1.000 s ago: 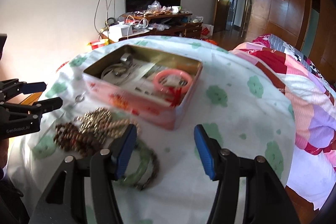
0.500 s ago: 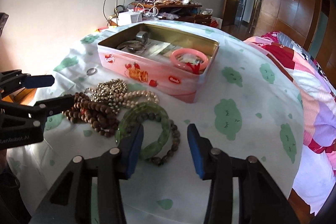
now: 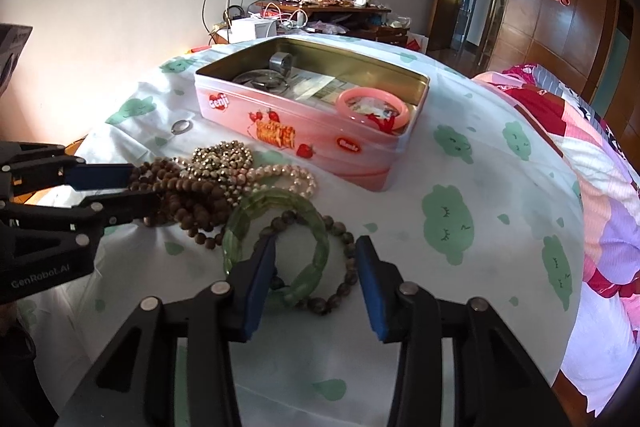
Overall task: Organize jewelry
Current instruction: 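Close the left tool on the brown bead strand while the right tool grasps the green jade bangle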
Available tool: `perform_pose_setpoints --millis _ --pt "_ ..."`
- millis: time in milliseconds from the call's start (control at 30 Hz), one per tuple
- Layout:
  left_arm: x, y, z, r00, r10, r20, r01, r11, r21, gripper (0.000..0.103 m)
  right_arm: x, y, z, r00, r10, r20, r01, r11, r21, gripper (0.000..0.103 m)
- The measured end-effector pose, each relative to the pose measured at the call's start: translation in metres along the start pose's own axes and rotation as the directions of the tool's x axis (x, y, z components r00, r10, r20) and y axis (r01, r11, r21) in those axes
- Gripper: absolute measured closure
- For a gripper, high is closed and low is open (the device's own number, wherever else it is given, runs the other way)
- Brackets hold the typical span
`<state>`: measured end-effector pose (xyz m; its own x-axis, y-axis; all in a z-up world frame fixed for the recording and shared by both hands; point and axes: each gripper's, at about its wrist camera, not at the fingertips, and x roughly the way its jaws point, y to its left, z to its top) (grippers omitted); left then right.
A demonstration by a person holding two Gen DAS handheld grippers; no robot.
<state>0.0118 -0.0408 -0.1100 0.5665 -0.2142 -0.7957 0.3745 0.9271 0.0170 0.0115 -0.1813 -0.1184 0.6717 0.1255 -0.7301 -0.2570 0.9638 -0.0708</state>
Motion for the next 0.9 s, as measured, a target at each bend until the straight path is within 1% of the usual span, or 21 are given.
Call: perform_pose_setpoints --millis 33,100,133,233,433,600,900 --pt "-0.001 0.000 0.000 1.000 0.008 0.002 -0.008 1.000 0.003 0.078 0.000 0.000 0.000 1.000 0.002 0.001 -0.002 1.000 0.001 0.071" --pt "-0.002 0.003 0.001 1.000 0.022 0.005 -0.023 1.000 0.003 0.080 -0.001 0.000 0.001 1.000 0.010 0.001 -0.010 1.000 0.003 0.082" --pt "-0.003 0.005 0.001 1.000 0.030 0.007 -0.030 1.000 0.005 0.080 -0.001 -0.001 0.001 1.000 0.011 0.004 -0.011 1.000 0.005 0.085" --pt "-0.008 0.013 0.004 0.999 0.038 0.017 -0.038 0.999 -0.009 0.081 -0.004 -0.001 0.002 1.000 0.014 0.017 -0.014 1.000 0.007 0.090" --pt "-0.033 0.019 0.015 0.995 0.055 0.078 -0.055 0.998 -0.007 0.081 -0.009 -0.003 0.004 0.999 0.032 0.039 -0.033 0.999 0.018 0.092" --pt "-0.048 0.024 0.022 0.992 0.053 0.113 -0.051 0.999 -0.019 0.081 -0.015 -0.005 0.006 0.997 0.045 0.058 -0.047 0.999 0.025 0.092" --pt "-0.049 0.030 0.024 0.990 0.064 0.122 -0.059 0.997 -0.043 0.081 -0.027 -0.009 0.013 0.994 0.049 0.098 -0.052 0.998 0.035 0.092"
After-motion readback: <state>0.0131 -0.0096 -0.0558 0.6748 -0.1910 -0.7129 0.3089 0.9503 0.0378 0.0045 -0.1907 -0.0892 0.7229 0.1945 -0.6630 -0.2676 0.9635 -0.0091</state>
